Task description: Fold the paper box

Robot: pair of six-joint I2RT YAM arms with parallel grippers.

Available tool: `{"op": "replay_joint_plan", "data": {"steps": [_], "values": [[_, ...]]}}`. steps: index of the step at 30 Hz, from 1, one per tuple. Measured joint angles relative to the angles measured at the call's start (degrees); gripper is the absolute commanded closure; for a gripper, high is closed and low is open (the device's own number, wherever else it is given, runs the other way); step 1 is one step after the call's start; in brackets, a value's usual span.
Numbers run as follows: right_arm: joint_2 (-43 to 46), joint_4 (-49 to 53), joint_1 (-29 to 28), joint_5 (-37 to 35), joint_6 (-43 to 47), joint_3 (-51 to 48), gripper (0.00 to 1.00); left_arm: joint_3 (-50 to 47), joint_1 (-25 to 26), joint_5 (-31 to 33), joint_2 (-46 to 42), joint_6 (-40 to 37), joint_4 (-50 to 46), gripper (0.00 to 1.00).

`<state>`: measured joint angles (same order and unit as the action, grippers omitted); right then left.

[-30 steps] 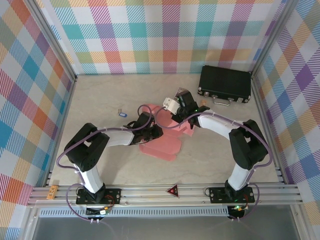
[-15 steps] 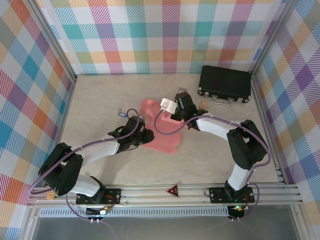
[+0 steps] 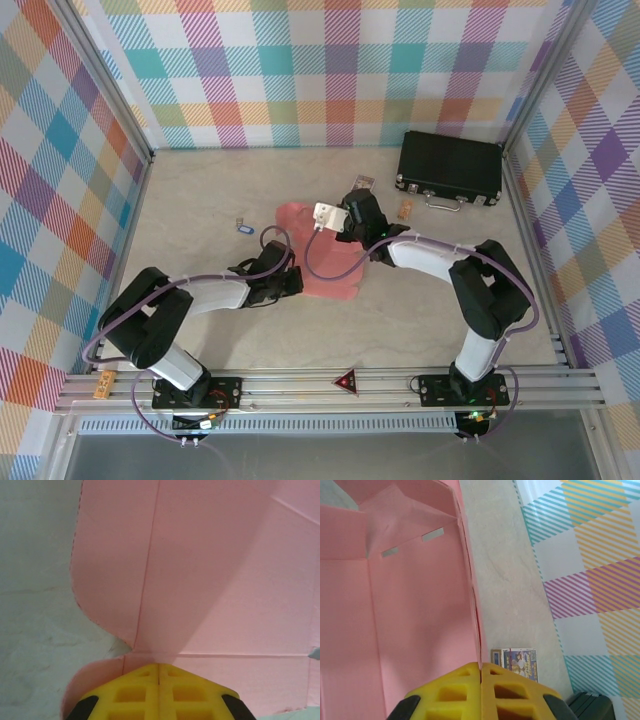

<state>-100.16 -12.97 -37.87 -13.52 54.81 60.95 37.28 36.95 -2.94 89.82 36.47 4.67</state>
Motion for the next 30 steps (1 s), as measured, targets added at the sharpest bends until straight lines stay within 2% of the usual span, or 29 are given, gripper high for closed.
{"op": "replay_joint_plan", "data": {"steps": [10,20,25,30], "values": [[-1.14,-14.99,-2.43,-3.06,9.55,-8.07,0.97,-0.39,0.00,-1.42,1.79,3.41,4.83,0.97],[-7.04,-32.92,-4.59,-7.82,19.15,-11.89,0.96,-1.14,-0.02,-2.56,1.75,4.66,6.36,0.94],[-7.23,-35.04,-4.61,-8.15,20.15,-12.52,0.96,-1.14,-0.02,-2.49,-1.16,4.17,2.78,0.83],[-7.28,-35.23,-4.72,-8.22,20.83,-12.55,0.96,-0.24,-0.48,-0.79,-9.73,1.73,-4.68,0.67]]}}
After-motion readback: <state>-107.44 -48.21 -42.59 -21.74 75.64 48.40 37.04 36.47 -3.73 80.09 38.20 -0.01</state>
